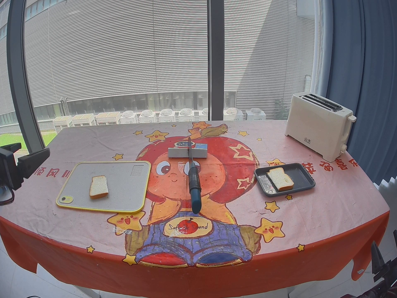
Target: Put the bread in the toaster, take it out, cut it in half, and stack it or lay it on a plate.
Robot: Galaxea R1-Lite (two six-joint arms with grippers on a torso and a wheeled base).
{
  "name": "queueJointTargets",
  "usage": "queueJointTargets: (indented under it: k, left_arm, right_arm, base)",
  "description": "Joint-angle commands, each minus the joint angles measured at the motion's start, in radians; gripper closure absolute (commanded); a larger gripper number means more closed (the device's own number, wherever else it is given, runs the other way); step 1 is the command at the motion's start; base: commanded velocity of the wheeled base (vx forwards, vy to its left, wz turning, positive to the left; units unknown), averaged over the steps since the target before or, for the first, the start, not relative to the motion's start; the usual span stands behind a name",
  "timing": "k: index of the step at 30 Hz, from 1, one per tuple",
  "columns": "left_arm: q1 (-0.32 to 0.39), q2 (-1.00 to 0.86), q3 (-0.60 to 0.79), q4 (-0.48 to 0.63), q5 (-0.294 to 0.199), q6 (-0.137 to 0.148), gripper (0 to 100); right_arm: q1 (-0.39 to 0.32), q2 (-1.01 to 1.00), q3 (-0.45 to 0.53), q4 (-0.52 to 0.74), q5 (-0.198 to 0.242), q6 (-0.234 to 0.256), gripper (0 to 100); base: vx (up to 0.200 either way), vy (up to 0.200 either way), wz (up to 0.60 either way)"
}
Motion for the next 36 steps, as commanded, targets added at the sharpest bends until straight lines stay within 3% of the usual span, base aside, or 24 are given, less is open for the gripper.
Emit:
queueJointTargets:
  k: [1, 2, 3, 6, 26, 36]
  left_arm:
    - [0.003, 0.145, -0.082, -0.001, -0.002, -0.019, 0]
    - [0.003, 0.151, -0.087, -0.001, -0.002, -0.03, 0]
    - [0.007, 0.17, -0.096, 0.005, 0.003, -0.059, 0]
    - [0.023, 0.19, -0.1, -0.004, -0.006, -0.074, 0]
    - [0.015, 0.326, -0.134, -0.004, 0.011, -0.08, 0]
    - [0.012, 0.487, -0.151, -0.012, 0.101, -0.08, 0]
  right_arm:
    - [0.0, 0.0, 0.016, 0.0, 0.0, 0.0, 0]
    - [0.0, 0.002, 0.016, 0.0, 0.0, 0.0, 0]
    - [0.0, 0.002, 0.016, 0.0, 0.0, 0.0, 0]
    - [0.0, 0.002, 0.016, 0.0, 0.0, 0.0, 0]
    - [0.0, 0.0, 0.016, 0.0, 0.0, 0.0, 0]
    - [0.0, 0.002, 0.016, 0.0, 0.0, 0.0, 0]
  base:
    - [0.0, 0.0, 0.0]
    - [0.0, 0.0, 0.0]
    - [0.0, 0.0, 0.0]
    - [0.0, 0.0, 0.0]
    - [0.0, 0.0, 0.0]
    - [0.0, 0.0, 0.0]
